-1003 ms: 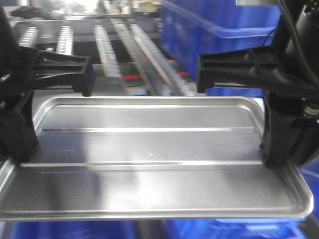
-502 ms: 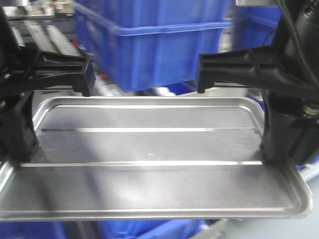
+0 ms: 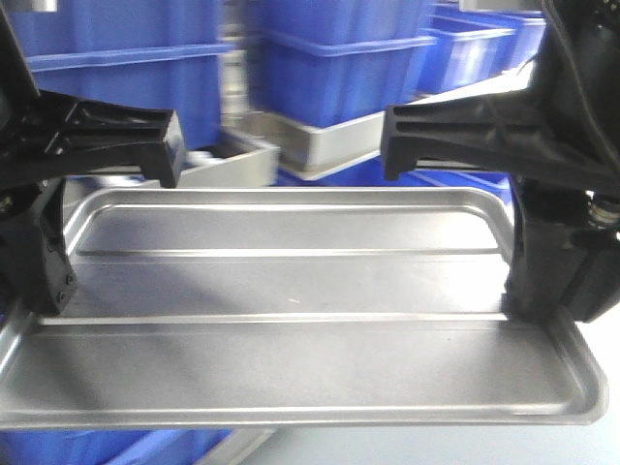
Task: Grab silver tray and place in blue box
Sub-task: 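Carry the tray in both grippers while the base turns and drives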
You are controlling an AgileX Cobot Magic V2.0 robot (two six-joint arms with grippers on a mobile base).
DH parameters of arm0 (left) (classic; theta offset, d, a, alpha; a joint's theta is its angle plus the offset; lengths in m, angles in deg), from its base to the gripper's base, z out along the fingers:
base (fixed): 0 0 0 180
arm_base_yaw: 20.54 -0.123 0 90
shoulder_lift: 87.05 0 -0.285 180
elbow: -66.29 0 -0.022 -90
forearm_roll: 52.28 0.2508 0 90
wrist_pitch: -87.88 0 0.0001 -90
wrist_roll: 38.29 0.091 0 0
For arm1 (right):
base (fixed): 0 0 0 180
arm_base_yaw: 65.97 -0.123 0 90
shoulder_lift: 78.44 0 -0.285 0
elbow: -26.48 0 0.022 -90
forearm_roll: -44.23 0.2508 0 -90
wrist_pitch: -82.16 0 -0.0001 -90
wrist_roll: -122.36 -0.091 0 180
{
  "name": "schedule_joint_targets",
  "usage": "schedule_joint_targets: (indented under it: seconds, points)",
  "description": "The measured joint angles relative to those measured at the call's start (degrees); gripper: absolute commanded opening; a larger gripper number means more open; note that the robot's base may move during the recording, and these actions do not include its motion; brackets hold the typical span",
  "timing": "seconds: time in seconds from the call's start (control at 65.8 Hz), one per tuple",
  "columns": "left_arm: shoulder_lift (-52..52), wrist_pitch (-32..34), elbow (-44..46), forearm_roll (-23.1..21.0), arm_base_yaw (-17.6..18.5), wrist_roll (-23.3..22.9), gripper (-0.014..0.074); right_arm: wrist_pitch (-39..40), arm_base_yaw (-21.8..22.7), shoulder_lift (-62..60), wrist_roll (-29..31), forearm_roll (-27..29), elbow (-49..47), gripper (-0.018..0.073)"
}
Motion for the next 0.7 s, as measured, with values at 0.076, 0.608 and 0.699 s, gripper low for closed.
schedule_joint_targets:
  seconds: [0.076, 0.608, 0.699]
  points:
    - [0.0, 0.0, 0.0, 0.0, 0.0, 0.0, -0.0013, 0.0, 0.0, 0.0, 0.0, 0.0, 0.0, 0.0056]
    - [0.0, 0.0, 0.0, 0.0, 0.0, 0.0, -0.0013, -0.09, 0.0, 0.0, 0.0, 0.0, 0.0, 0.0056]
    - [0.0, 0.0, 0.0, 0.0, 0.0, 0.0, -0.0013, -0.09, 0.0, 0.0, 0.0, 0.0, 0.0, 0.0056]
